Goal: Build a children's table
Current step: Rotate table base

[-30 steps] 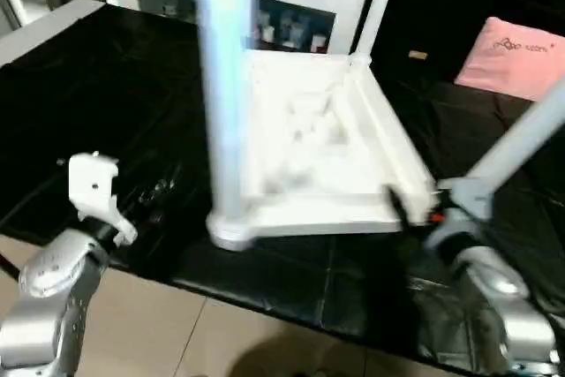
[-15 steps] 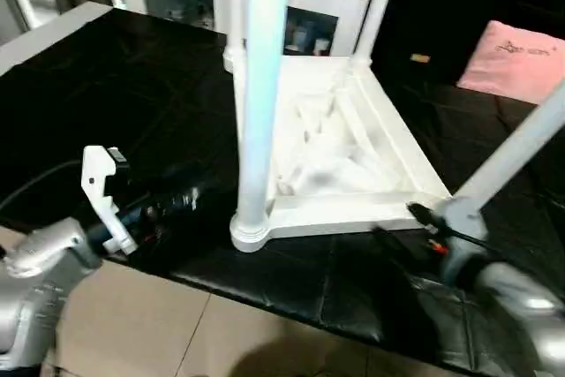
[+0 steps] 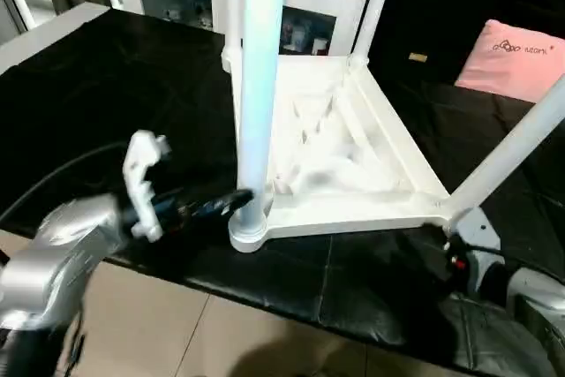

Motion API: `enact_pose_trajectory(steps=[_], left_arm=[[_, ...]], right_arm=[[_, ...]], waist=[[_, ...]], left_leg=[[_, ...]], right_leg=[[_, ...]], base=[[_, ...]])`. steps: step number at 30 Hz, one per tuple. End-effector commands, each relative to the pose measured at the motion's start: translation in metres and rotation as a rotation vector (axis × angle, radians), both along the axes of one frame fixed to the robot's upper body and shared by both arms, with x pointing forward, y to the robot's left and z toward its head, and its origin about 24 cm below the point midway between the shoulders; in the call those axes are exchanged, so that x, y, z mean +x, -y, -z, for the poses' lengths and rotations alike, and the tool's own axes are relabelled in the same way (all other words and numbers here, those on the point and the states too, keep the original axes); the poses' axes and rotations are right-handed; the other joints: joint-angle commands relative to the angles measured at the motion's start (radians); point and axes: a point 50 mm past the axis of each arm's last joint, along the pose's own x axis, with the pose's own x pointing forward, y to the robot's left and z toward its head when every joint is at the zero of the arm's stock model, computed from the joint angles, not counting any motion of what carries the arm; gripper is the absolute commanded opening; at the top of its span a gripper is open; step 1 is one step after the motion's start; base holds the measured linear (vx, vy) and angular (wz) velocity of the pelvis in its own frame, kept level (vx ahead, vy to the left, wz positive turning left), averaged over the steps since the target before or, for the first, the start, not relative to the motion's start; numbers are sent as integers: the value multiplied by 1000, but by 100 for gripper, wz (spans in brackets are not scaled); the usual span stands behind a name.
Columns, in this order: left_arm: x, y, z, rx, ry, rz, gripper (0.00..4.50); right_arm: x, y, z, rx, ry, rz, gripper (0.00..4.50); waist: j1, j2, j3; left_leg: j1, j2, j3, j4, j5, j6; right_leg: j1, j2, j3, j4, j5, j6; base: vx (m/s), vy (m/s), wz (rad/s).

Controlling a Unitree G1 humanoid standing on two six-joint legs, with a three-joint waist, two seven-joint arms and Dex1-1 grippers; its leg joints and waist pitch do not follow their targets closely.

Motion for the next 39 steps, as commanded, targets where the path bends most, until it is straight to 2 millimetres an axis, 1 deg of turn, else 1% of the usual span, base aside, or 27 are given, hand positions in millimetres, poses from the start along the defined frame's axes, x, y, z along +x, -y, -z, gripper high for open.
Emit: enact_pose_trajectory(steps=[1, 2, 3, 4, 5, 6, 8, 9, 10, 11, 13, 14, 16, 17, 22, 23, 25, 26, 27, 28, 29, 31, 32, 33, 35, 37, 39], left_arm=[[2, 10, -1, 2, 14, 40, 416], [2, 12, -2, -1, 18, 48, 421], [3, 16, -3, -7, 19, 63, 440], [3, 18, -3, -10, 19, 73, 447], [4, 21, -3, -4, 21, 78, 447], [7, 23, -1, 15, 30, 72, 447], [8, 26, 0, 21, 32, 86, 447], [8, 27, 0, 20, 31, 97, 447], [7, 29, -1, 12, 29, 111, 447], [6, 32, -3, -8, 20, 132, 447], [2, 36, -6, -32, 2, 173, 447], [-5, 41, -7, -43, -18, 232, 447], [-7, 42, -8, -44, -24, 253, 447], [-13, 46, -8, -49, -42, 290, 447], [-25, 55, -7, -56, -87, 383, 447], [-27, 56, -6, -51, -92, 402, 447], [-30, 60, -7, -51, -95, 413, 447], [-30, 61, -7, -57, -98, 419, 447], [-32, 65, -8, -67, -100, 435, 447], [-32, 65, -8, -68, -100, 437, 447], [-35, 71, -10, -79, -102, 465, 447], [-36, 75, -10, -83, -101, 480, 447], [-37, 81, -11, -90, -102, 497, 447], [-37, 81, -11, -90, -102, 497, 447], [-37, 85, -11, -95, -101, 503, 447], [-36, 89, -12, -103, -91, 509, 447], [-33, 93, -13, -107, -76, 495, 447]], right_arm=[[3, 4, 2, -48, 9, 36, 450], [5, 4, 3, -54, 14, 51, 450], [9, 3, 6, -64, 18, 76, 450], [11, 2, 8, -70, 19, 92, 450], [14, -1, 10, -74, 20, 103, 450], [18, -7, 14, -74, 12, 130, 450], [22, -14, 17, -78, 16, 153, 450], [24, -16, 19, -83, 19, 161, 450], [26, -18, 20, -92, 23, 174, 450], [30, -21, 22, -97, 31, 190, 450], [34, -26, 22, -96, 46, 204, 450], [39, -31, 22, -88, 62, 207, 450], [40, -33, 22, -85, 67, 207, 450], [42, -36, 22, -83, 76, 206, 450], [47, -47, 19, -63, 99, 193, 450], [47, -49, 19, -61, 103, 188, 450], [49, -53, 19, -57, 110, 181, 450], [50, -54, 19, -59, 112, 178, 450], [52, -56, 19, -56, 116, 173, 450], [52, -57, 19, -56, 117, 172, 450], [55, -60, 18, -55, 124, 160, 450], [57, -63, 18, -51, 128, 150, 450], [61, -69, 16, -45, 136, 133, 450], [61, -69, 16, -45, 136, 133, 450], [65, -74, 15, -36, 140, 125, 450], [69, -81, 14, -26, 147, 110, 450], [73, -87, 14, -23, 154, 104, 450]], waist=[[1, 11, -49], [2, 12, -49], [2, 13, -49], [-1, 11, -49], [-2, 10, -49], [-1, 2, -49], [-1, 8, -48], [1, 8, -48], [-1, 8, -48], [-4, 8, -47], [-6, 8, -46], [-9, 6, -45], [-12, 6, -45], [-13, 7, -45], [-23, 9, -48], [-25, 7, -47], [-27, 9, -47], [-29, 10, -46], [-31, 14, -45], [-32, 13, -45], [-32, 14, -44], [-38, 13, -44], [-41, 15, -43], [-43, 13, -43], [-43, 13, -43], [-45, 12, -44], [-45, 12, -45]], left_leg=[[-15, 60, -14, -85, 4, 56], [-16, 60, -14, -84, 2, 51], [-17, 59, -14, -84, 2, 49], [-19, 59, -14, -86, 3, 44], [-18, 59, -14, -85, -1, 40], [-16, 58, -12, -84, -7, 40], [-15, 56, -11, -85, -11, 37], [-14, 58, -12, -85, -11, 33], [-18, 58, -13, -87, -9, 26], [-19, 58, -14, -89, -15, 20], [-17, 58, -13, -90, -35, 7], [-18, 57, -13, -91, -63, 1], [-19, 57, -15, -93, -74, -1], [-17, 58, -14, -92, -72, -4], [-22, 56, -13, -90, -33, 3], [-21, 56, -12, -89, -34, 6], [-21, 57, -11, -89, -35, 7], [-21, 56, -12, -91, -43, 6], [-21, 57, -12, -91, -56, 3], [-21, 57, -12, -91, -63, 2], [-20, 56, -12, -91, -76, -1], [-22, 57, -14, -94, -94, -5], [-24, 55, -15, -93, -99, -5], [-24, 56, -15, -93, -105, -7], [-20, 55, -14, -93, -110, -6], [-25, 55, -16, -94, -105, -7], [-24, 54, -15, -93, -100, -7]], right_leg=[[53, -88, 47, -68, -171, -216], [55, -89, 47, -68, -171, -223], [55, -89, 48, -67, -169, -224], [56, -88, 47, -67, -173, -226], [55, -89, 47, -67, -181, -228], [55, -87, 47, -70, -192, -221], [53, -86, 48, -71, -212, -210], [53, -89, 48, -70, -213, -209], [56, -88, 47, -68, -209, -208], [55, -88, 48, -67, -210, -208], [53, -89, 47, -70, -243, -199], [52, -88, 48, -73, -278, -192], [53, -89, 48, -75, -297, -184], [50, -88, 49, -73, -293, -182], [54, -86, 49, -65, -213, -204], [54, -85, 50, -67, -211, -205], [55, -85, 50, -66, -210, -207], [54, -84, 49, -68, -219, -206], [53, -84, 49, -68, -233, -206], [52, -83, 49, -71, -242, -204], [52, -83, 49, -72, -261, -200], [52, -84, 49, -74, -288, -194], [53, -84, 49, -75, -300, -190], [53, -84, 49, -78, -314, -184], [49, -82, 50, -79, -322, -179], [53, -83, 50, -78, -321, -180], [52, -82, 50, -77, -310, -181]], base=[[0, 0, 0], [0, 0, 0], [0, 0, 0], [0, 0, 0], [0, 0, 0], [0, 0, 0], [0, 0, 0], [0, 0, 0], [0, 0, 0], [0, 0, 0], [0, 0, 0], [0, 0, 0], [0, 0, 0], [0, 0, 0], [0, 0, 0], [0, 0, 0], [0, 0, 0], [0, 0, 0], [0, 0, 0], [0, 0, 0], [0, 0, 0], [0, 0, 0], [0, 0, 0], [0, 0, 0], [0, 0, 0], [0, 0, 0], [0, 0, 0]])
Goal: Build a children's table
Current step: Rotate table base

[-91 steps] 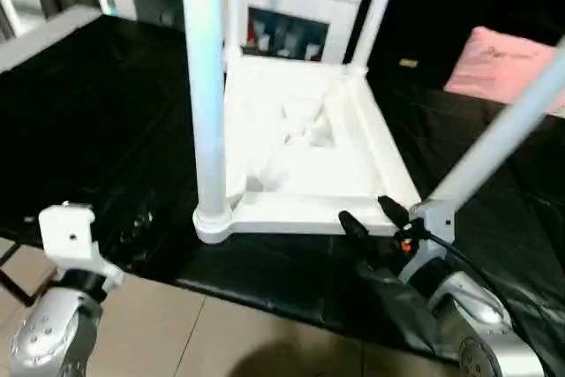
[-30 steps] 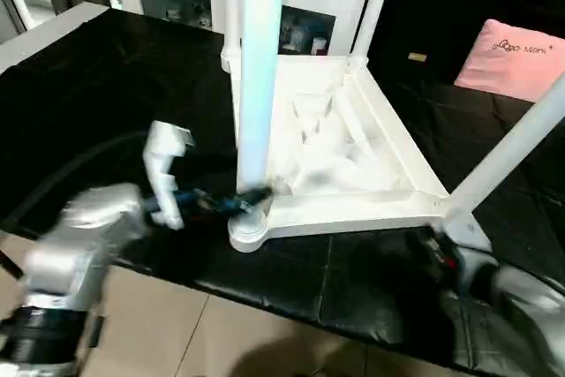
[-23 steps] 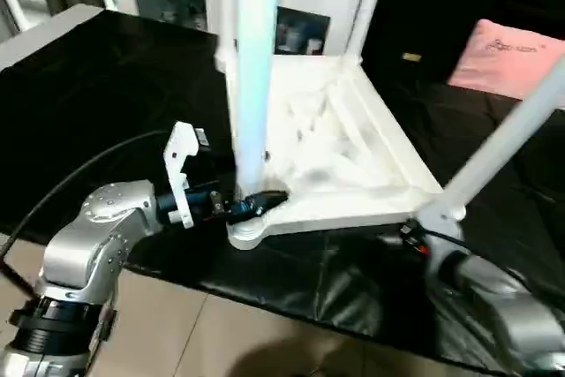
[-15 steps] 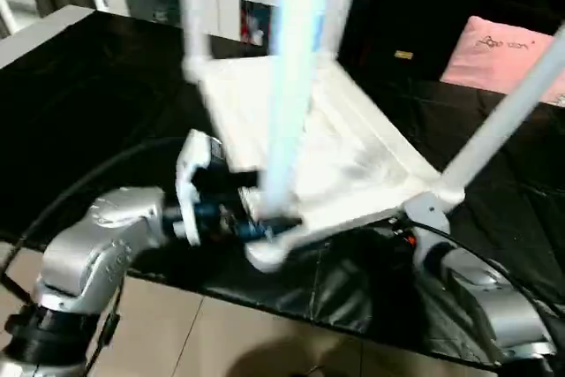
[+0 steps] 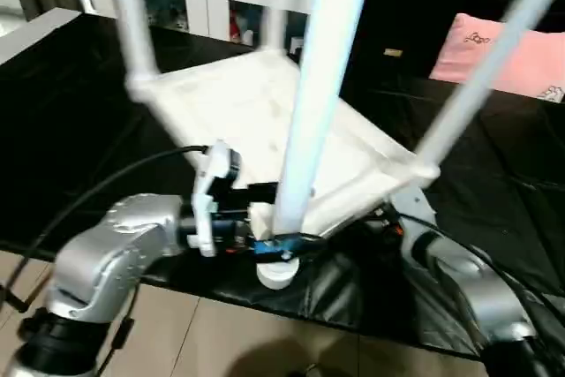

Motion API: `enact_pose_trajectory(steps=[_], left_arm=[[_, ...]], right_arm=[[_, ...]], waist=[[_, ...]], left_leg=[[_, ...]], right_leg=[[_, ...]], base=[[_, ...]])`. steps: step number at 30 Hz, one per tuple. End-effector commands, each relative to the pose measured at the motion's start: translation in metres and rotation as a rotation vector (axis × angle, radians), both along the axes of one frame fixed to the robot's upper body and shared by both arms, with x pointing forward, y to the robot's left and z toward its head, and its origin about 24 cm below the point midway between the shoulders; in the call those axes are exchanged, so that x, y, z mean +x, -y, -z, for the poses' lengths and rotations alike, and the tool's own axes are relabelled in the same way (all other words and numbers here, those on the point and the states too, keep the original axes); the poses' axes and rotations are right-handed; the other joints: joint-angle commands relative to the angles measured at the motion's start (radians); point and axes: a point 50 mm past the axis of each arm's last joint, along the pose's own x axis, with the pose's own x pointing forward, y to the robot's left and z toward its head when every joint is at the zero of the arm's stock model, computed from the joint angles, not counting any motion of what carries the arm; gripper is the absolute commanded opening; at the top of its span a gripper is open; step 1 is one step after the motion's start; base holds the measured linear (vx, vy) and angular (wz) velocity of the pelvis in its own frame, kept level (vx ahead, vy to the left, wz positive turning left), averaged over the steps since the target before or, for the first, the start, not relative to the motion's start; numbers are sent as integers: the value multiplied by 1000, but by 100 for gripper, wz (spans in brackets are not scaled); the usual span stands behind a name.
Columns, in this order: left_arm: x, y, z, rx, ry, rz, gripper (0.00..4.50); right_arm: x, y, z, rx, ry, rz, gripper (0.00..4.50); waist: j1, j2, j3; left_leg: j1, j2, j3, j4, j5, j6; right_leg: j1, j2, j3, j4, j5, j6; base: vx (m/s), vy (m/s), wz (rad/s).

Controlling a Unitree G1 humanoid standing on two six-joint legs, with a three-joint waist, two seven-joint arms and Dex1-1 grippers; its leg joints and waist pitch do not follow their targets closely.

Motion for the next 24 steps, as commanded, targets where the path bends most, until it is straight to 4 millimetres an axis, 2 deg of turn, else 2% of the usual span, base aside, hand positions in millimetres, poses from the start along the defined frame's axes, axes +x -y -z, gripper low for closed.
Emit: enact_pose_trajectory(steps=[1, 4, 6, 9, 10, 11, 12, 14, 15, 16, 17, 19, 20, 21, 22, 24], left_arm=[[-5, 15, -4, -15, 27, 61, 447], [1, 18, -4, -13, 44, 24, 447], [16, 21, -3, -1, 80, -63, 447], [23, 22, -3, 2, 95, -100, 447], [32, 26, -4, -3, 116, -136, 447], [36, 28, -6, -9, 125, -145, 447], [37, 30, -6, -12, 128, -148, 447], [43, 36, -10, -32, 143, -161, 447], [43, 36, -10, -32, 143, -161, 447], [43, 37, -10, -33, 144, -163, 447], [53, 44, -14, -60, 171, -214, 447], [58, 47, -14, -68, 181, -241, 447], [61, 47, -14, -72, 188, -265, 447], [62, 47, -14, -72, 189, -269, 447], [60, 44, -9, -68, 187, -260, 447], [57, 41, -6, -64, 182, -243, 447]], right_arm=[[9, -21, -9, 22, 54, -62, 450], [13, -25, -9, 26, 60, -65, 450], [21, -29, -9, 28, 70, -48, 450], [24, -31, -9, 37, 72, -37, 450], [28, -33, -9, 64, 74, -25, 450], [30, -35, -10, 84, 79, -30, 450], [30, -36, -10, 97, 81, -35, 450], [32, -39, -11, 121, 86, -39, 450], [32, -39, -11, 121, 86, -39, 450], [32, -39, -10, 121, 86, -37, 450], [34, -35, -9, 114, 83, 12, 450], [35, -32, -8, 111, 83, 40, 450], [36, -27, -8, 117, 84, 76, 450], [35, -25, -8, 121, 85, 86, 450], [32, -13, -8, 139, 101, 136, 450], [30, -6, -10, 145, 123, 154, 450]], waist=[[14, 12, -46], [12, 14, -48], [15, 14, -48], [17, 14, -49], [18, 14, -51], [17, 16, -51], [20, 15, -56], [23, 19, -59], [23, 19, -59], [24, 17, -62], [25, 21, -62], [30, 18, -62], [33, 17, -60], [35, 25, -60], [35, 20, -61], [43, 19, -60]], left_leg=[[-29, 51, -15, -89, -93, 5], [-28, 51, -12, -88, -77, 5], [-25, 49, -9, -87, -66, 9], [-28, 50, -10, -87, -63, 1], [-29, 51, -10, -86, -57, -3], [-25, 48, -7, -84, -58, 1], [-29, 49, -8, -83, -39, 1], [-32, 51, -8, -80, 3, 7], [-32, 51, -8, -80, 3, 7], [-31, 51, -7, -79, 23, 11], [-33, 50, -6, -77, 43, 19], [-29, 49, -4, -77, 40, 25], [-34, 51, -5, -79, 33, 24], [-31, 51, -6, -79, 26, 20], [-31, 53, -5, -78, 19, 19], [-31, 53, -4, -78, 23, 25]], right_leg=[[55, -86, 52, -81, -298, -180], [54, -84, 52, -79, -273, -188], [50, -79, 51, -83, -265, -187], [55, -81, 52, -80, -257, -181], [58, -81, 52, -79, -248, -179], [53, -77, 52, -82, -242, -182], [59, -79, 53, -75, -209, -189], [63, -80, 53, -67, -123, -209], [63, -80, 53, -67, -123, -209], [64, -79, 52, -62, -79, -223], [64, -79, 52, -61, -40, -235], [64, -77, 50, -64, -37, -241], [67, -80, 51, -63, -51, -241], [66, -81, 51, -65, -61, -240], [67, -82, 52, -65, -62, -241], [67, -82, 53, -63, -56, -235]], base=[[0, 0, 0], [0, 0, 0], [0, 0, 0], [0, 0, 0], [0, 0, 0], [0, 0, 0], [0, 0, 0], [0, 0, 0], [0, 0, 0], [0, 0, 0], [0, 0, 0], [0, 0, 0], [0, 0, 0], [0, 0, 0], [0, 0, 0], [0, 0, 0]])
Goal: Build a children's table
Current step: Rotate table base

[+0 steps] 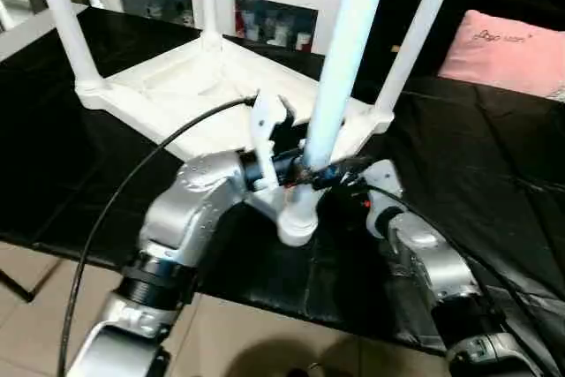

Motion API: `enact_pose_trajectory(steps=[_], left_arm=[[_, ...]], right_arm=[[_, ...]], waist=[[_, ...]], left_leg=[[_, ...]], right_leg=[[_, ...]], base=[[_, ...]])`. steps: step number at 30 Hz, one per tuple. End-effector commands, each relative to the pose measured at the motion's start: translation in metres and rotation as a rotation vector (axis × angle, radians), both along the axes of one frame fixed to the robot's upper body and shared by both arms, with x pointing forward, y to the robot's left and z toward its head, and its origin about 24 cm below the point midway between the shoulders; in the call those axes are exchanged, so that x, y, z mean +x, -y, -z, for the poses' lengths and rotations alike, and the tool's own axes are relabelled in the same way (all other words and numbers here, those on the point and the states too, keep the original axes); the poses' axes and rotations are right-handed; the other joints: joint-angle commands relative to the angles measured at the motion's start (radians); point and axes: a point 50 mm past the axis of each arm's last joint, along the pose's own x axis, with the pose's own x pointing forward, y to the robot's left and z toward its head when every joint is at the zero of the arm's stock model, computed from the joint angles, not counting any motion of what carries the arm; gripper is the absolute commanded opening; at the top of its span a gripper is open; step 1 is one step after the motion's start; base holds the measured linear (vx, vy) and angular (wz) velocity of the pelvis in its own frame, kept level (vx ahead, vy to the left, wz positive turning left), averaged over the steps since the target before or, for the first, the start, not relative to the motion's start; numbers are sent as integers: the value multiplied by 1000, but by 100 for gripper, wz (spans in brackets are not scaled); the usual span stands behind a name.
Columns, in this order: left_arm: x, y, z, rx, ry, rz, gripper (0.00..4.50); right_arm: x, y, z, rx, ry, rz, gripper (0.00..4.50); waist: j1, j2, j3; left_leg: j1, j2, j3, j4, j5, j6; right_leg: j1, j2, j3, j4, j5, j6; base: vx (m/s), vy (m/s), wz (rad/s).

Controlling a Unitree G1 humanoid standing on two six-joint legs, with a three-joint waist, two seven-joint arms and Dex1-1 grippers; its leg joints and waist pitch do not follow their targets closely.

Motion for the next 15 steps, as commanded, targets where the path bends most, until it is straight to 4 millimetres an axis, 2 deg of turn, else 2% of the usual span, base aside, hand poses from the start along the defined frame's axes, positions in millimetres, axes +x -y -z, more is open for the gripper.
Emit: enact_pose_trajectory(steps=[1, 2, 3, 5, 7, 8, 9, 10, 12, 13, 15], left_arm=[[-4, -4, 6, 21, -7, 19, 447], [-4, -4, 6, 21, -7, 19, 447], [-9, -12, 12, 25, -31, 25, 447], [-15, -30, 19, 13, -69, -8, 447], [-15, -33, 20, 6, -74, -19, 447], [-16, -44, 19, -21, -78, -66, 447], [-17, -46, 19, -24, -80, -75, 447], [-17, -49, 19, -30, -83, -89, 447], [-17, -53, 19, -32, -86, -112, 447], [-17, -56, 19, -33, -89, -134, 447], [-20, -74, 19, -55, -99, -261, 447]], right_arm=[[-1, 16, -7, 9, 56, 56, 450], [-1, 16, -7, 9, 56, 56, 450], [-6, 22, -12, 61, 76, 66, 450], [-15, 33, -19, 133, 104, 101, 450], [-16, 35, -21, 144, 111, 112, 450], [-19, 41, -26, 179, 134, 164, 450], [-19, 42, -27, 184, 139, 170, 450], [-20, 43, -28, 191, 147, 178, 450], [-21, 44, -30, 186, 158, 183, 450], [-22, 44, -31, 181, 168, 187, 450], [-31, 44, -32, 93, 204, 142, 450]], waist=[[9, 8, -65], [11, 11, -64], [12, 12, -65], [12, 10, -61], [11, 8, -60], [11, 10, -58], [11, 10, -58], [11, 11, -56], [11, 11, -54], [11, 16, -53], [12, 13, -55]], left_leg=[[-17, 41, -3, -78, 20, 34], [-16, 41, -2, -77, 25, 35], [-17, 40, -3, -78, 23, 38], [-18, 44, -3, -81, 14, 44], [-18, 45, -2, -83, 5, 47], [-15, 44, -2, -84, -15, 43], [-15, 44, -2, -84, -15, 43], [-13, 43, -2, -85, -35, 36], [-12, 41, -1, -86, -53, 33], [-11, 42, -1, -86, -64, 26], [-15, 42, -2, -85, -58, 21]], right_leg=[[79, -94, 52, -62, -65, -222], [78, -94, 52, -62, -64, -219], [81, -94, 53, -61, -64, -217], [78, -94, 53, -62, -76, -210], [76, -93, 53, -64, -93, -206], [72, -91, 52, -69, -130, -199], [72, -91, 52, -69, -130, -199], [68, -90, 50, -73, -173, -191], [64, -87, 50, -78, -210, -180], [63, -88, 51, -79, -229, -174], [66, -87, 51, -77, -227, -164]], base=[[0, 0, 0], [0, 0, 0], [0, 0, 0], [0, 0, 0], [0, 0, 0], [0, 0, 0], [0, 0, 0], [0, 0, 0], [0, 0, 0], [0, 0, 0], [0, 0, 0]])
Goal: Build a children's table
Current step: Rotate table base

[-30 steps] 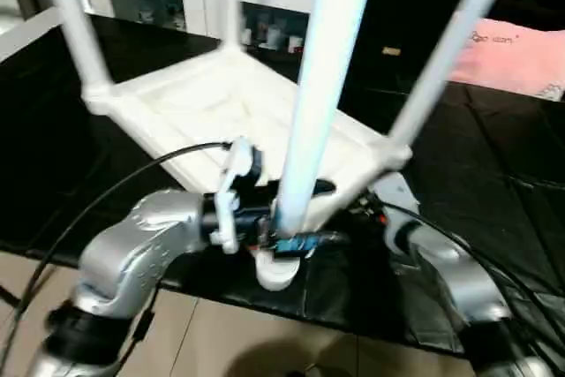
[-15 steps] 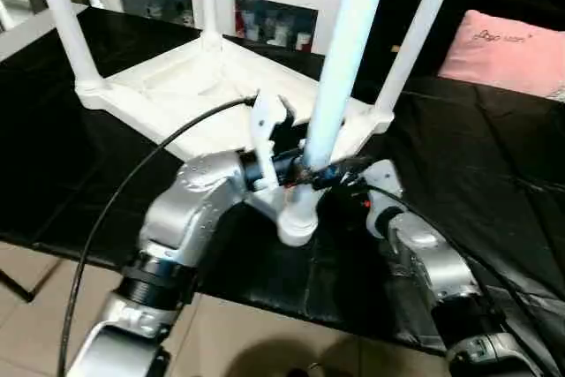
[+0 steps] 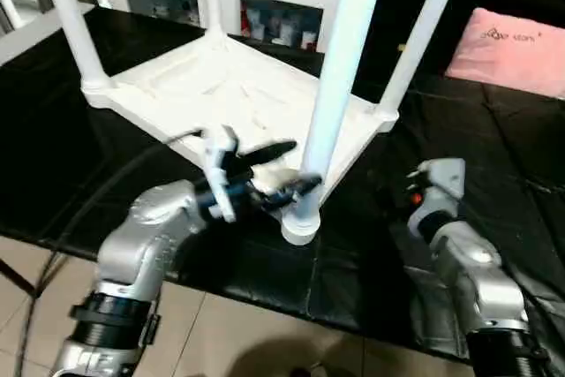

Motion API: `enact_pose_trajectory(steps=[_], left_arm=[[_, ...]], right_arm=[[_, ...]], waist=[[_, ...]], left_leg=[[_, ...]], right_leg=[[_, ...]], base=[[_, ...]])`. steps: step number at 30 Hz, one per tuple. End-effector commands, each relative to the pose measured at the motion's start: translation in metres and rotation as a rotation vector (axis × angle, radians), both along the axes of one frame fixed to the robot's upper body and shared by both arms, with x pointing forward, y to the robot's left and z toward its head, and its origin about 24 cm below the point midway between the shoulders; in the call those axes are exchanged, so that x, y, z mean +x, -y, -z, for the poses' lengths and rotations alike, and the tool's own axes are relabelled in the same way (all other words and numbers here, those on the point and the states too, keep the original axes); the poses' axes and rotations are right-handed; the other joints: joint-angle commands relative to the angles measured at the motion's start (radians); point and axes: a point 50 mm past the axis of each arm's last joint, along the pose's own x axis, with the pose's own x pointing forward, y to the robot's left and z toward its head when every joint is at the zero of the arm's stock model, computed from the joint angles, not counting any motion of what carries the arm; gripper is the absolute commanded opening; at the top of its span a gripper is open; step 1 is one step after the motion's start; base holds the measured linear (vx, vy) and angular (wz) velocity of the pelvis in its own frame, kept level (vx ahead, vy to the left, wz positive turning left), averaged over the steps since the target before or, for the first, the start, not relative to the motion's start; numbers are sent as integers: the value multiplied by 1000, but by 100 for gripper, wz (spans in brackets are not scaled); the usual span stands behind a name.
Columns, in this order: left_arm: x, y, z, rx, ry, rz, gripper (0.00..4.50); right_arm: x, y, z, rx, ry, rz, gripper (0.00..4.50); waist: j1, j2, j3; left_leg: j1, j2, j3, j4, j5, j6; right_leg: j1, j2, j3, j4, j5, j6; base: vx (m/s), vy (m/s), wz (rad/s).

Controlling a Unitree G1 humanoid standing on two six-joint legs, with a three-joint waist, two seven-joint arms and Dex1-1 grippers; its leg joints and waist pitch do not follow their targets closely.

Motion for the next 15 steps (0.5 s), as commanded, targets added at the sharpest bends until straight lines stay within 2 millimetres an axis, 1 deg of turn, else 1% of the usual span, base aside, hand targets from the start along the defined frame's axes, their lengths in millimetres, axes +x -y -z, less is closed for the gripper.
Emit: enact_pose_trajectory(steps=[1, 2, 3, 4, 5, 6, 7, 8, 9, 11, 12, 13, 14, 15], left_arm=[[-5, -23, -1, -1, -2, -151, 447], [-5, -25, -1, 4, -1, -164, 447], [-10, -37, 1, 36, 0, -253, 447], [-12, -45, 2, 47, -3, -314, 447], [-13, -51, 2, 62, 3, -372, 447], [-14, -57, 4, 78, -1, -437, 447], [-14, -63, 5, 105, 7, -502, 447], [-14, -76, 8, 170, 28, -654, 447], [-17, -80, 11, 180, 22, -715, 447], [-21, -82, 12, 141, -11, -763, 447], [-24, -82, 12, 109, -19, -806, 447], [-25, -82, 13, 101, -22, -831, 447], [-26, -82, 15, 105, -17, -849, 447], [-26, -82, 19, 132, -31, -858, 447]], right_arm=[[-10, 5, -2, -76, 36, 3, 450], [-11, 5, -2, -79, 38, 6, 450], [-15, 5, -3, -79, 55, 30, 450], [-18, 6, -5, -54, 57, 73, 450], [-19, 8, -6, -43, 53, 119, 450], [-21, 8, -8, -40, 50, 139, 450], [-23, 8, -8, -46, 42, 144, 450], [-28, 6, -7, -64, 23, 150, 450], [-32, 4, -6, -71, 1, 142, 450], [-37, 1, -5, -74, -8, 139, 450], [-40, 0, -4, -68, -12, 136, 450], [-42, -3, -1, -55, -22, 124, 450], [-44, -5, 2, -38, -32, 119, 450], [-46, -8, 4, -8, -38, 126, 450]], waist=[[4, 2, -56], [4, 5, -58], [1, 12, -57], [0, 10, -58], [-2, 14, -56], [-4, 18, -54], [-4, 18, -54], [-7, 20, -49], [-8, 21, -49], [-8, 21, -50], [-10, 24, -51], [-8, 28, -50], [-9, 24, -50], [-9, 23, -50]], left_leg=[[-22, 43, -3, -78, -49, 22], [-23, 40, -3, -78, -34, 27], [-20, 38, -3, -80, -38, 31], [-21, 40, -4, -80, -37, 31], [-21, 41, -5, -82, -45, 31], [-17, 40, -6, -84, -59, 26], [-17, 40, -6, -84, -59, 26], [-17, 43, -8, -88, -99, 21], [-15, 42, -8, -87, -113, 21], [-14, 42, -10, -89, -115, 18], [-15, 45, -11, -89, -118, 15], [-16, 47, -12, -90, -119, 14], [-15, 45, -10, -89, -123, 20], [-16, 45, -11, -90, -124, 23]], right_leg=[[72, -91, 53, -77, -205, -162], [72, -88, 54, -75, -184, -158], [69, -83, 51, -75, -185, -154], [70, -83, 51, -75, -177, -151], [67, -82, 50, -74, -176, -149], [64, -79, 48, -77, -198, -138], [64, -79, 48, -77, -198, -138], [62, -74, 47, -86, -244, -115], [61, -75, 48, -89, -266, -102], [59, -78, 49, -89, -275, -102], [59, -80, 49, -87, -260, -114], [59, -82, 50, -88, -252, -119], [55, -79, 50, -89, -234, -126], [57, -80, 50, -87, -230, -128]], base=[[0, 0, 0], [0, 0, 0], [0, 0, 0], [0, 0, 0], [0, 0, 0], [0, 0, 0], [0, 0, 0], [0, 0, 0], [0, 0, 0], [0, 0, 0], [0, 0, 0], [0, 0, 0], [0, 0, 0], [0, 0, 0]])
